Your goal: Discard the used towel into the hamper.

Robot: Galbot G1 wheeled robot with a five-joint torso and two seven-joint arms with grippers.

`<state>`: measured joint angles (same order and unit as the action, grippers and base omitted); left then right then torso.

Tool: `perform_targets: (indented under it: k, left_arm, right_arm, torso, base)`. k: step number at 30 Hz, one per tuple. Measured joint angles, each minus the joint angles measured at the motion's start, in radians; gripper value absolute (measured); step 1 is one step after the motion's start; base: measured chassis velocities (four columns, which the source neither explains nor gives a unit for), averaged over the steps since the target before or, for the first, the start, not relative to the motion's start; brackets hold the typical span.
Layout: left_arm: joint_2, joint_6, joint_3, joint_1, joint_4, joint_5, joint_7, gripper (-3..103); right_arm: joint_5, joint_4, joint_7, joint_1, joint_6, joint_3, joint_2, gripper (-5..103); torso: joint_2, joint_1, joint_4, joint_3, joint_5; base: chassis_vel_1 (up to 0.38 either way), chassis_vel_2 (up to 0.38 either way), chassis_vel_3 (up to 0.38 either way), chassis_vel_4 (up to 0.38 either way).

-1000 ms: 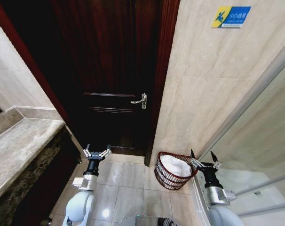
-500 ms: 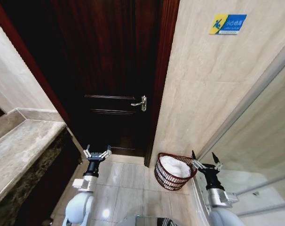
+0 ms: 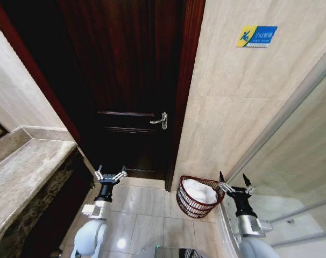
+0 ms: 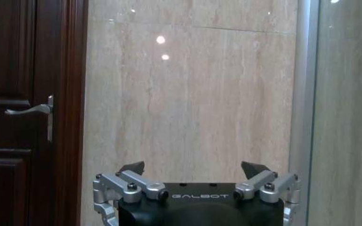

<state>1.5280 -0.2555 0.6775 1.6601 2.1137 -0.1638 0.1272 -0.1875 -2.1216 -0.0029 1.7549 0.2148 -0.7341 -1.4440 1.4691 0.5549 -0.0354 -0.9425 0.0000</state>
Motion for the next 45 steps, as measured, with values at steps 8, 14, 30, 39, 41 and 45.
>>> perform_targets:
  k: [8,14,30,39,41,45]
  left_arm:
    - [-0.001,-0.006,-0.002,0.004,0.002,-0.001,0.009,100]
    - [-0.001,-0.001,-0.001,0.002,0.007,0.007,0.011,100]
    - [-0.001,-0.018,0.001,0.005,0.004,-0.008,0.010,100]
    - [0.002,-0.041,0.006,0.010,0.005,-0.017,0.005,100]
    - [0.002,-0.047,0.008,0.012,0.005,-0.018,0.005,100]
    - [0.002,-0.051,0.011,0.014,0.003,-0.020,0.005,100]
  right_arm:
    - [-0.002,0.000,0.002,-0.002,-0.007,-0.005,0.003,100]
    - [-0.002,-0.003,0.004,-0.003,-0.010,-0.007,0.002,100]
    - [0.006,-0.004,0.017,0.008,-0.012,-0.001,0.000,100]
    - [0.005,-0.013,0.017,0.020,-0.013,0.001,0.007,100]
    - [0.006,-0.015,0.017,0.022,-0.013,0.002,0.007,100]
    - [0.011,-0.017,0.017,0.024,-0.015,0.006,0.007,100]
  torso:
    - [0.032,0.015,0.0000,-0.017,0.0000]
    - [0.031,0.015,0.0000,-0.016,0.0000]
    - [0.023,0.011,0.0000,-0.012,0.0000]
    - [0.020,0.010,0.0000,-0.010,0.0000]
    - [0.019,0.010,0.0000,-0.010,0.0000]
    - [0.019,0.009,0.0000,-0.010,0.0000]
  base:
    - [0.000,0.000,0.000,0.000]
    - [0.000,0.000,0.000,0.000]
    - [0.000,0.000,0.000,0.000]
    - [0.000,0.000,0.000,0.000]
    - [0.000,0.000,0.000,0.000]
    - [0.000,0.000,0.000,0.000]
